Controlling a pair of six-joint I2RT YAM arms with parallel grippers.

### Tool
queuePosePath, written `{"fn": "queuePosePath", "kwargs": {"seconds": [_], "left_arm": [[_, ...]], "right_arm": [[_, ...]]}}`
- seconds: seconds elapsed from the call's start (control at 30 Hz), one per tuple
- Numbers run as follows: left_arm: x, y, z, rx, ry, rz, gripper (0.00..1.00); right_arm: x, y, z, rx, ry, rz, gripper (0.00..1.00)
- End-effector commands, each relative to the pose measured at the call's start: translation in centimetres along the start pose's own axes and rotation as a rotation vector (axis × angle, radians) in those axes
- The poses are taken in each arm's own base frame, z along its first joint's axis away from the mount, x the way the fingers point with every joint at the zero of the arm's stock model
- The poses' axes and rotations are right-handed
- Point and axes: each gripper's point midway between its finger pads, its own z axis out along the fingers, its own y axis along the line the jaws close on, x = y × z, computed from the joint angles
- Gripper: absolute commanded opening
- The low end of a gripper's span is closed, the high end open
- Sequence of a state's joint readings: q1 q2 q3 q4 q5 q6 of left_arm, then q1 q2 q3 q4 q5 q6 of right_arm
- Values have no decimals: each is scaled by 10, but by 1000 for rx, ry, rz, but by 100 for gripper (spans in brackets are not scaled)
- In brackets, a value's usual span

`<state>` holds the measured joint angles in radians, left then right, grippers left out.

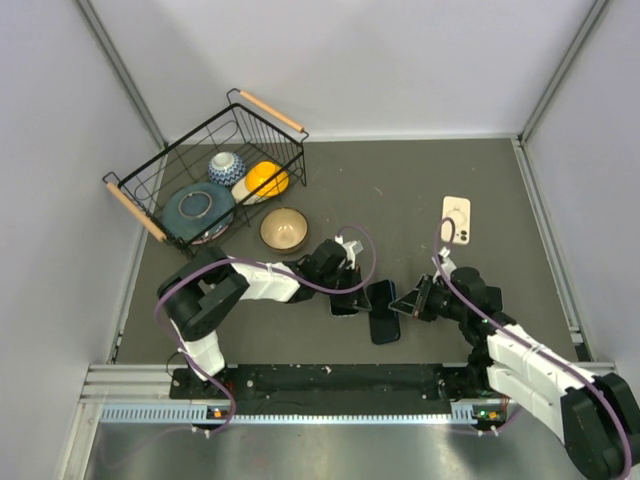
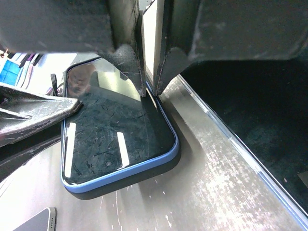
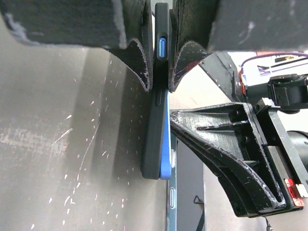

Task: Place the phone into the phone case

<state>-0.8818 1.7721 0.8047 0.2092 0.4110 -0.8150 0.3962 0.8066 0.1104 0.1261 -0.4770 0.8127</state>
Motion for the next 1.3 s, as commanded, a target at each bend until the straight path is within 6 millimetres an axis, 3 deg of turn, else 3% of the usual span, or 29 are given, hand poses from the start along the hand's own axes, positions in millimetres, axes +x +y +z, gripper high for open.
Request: {"fn": "queuePosePath", "kwargs": {"seconds": [0.0,0.17,0.3,0.37,0.4,0.47,0.5,0.53,0.67,0.7,0.8,1.03,1.27], "left_arm": [[8,-3,7,28,9,30,14],[5,-6,5,35,4,39,14],[2,-13,0,48,-8,50,14],[1,-18,-4,58,-2,59,16],[-7,-29,-12,73,-23,90,18],[-13,-30,-24,23,-36,104,29],[-30,-45,-39,26,-92,150,33],[-33,-39,-49,-38,-105,152,41],[-62,-80,-108,26,-265,223,57],[-63,-86,-116,50,-280,237,59],[-59,-107,-145,131,-321,291,65],[-36,-116,-182,322,-379,286,70],[-32,-118,-211,412,-461,330,72]], "right_arm": [[-8,13,5,-42,24,-67,16],[-8,13,10,-42,41,-59,21],[-11,14,10,-25,46,-78,0],[-16,18,6,-17,34,-92,0],[-20,19,5,-9,20,-107,0],[-30,34,-2,-34,-14,-142,0],[-33,40,-6,-51,-24,-155,0],[-41,53,-11,-84,-55,-176,0],[-42,86,-26,-236,-84,-216,0],[-39,104,-32,-335,-74,-218,0],[-25,119,-43,-443,-27,-216,0],[-17,173,-84,-741,-20,-329,0],[-7,190,-99,-834,31,-339,0]]}}
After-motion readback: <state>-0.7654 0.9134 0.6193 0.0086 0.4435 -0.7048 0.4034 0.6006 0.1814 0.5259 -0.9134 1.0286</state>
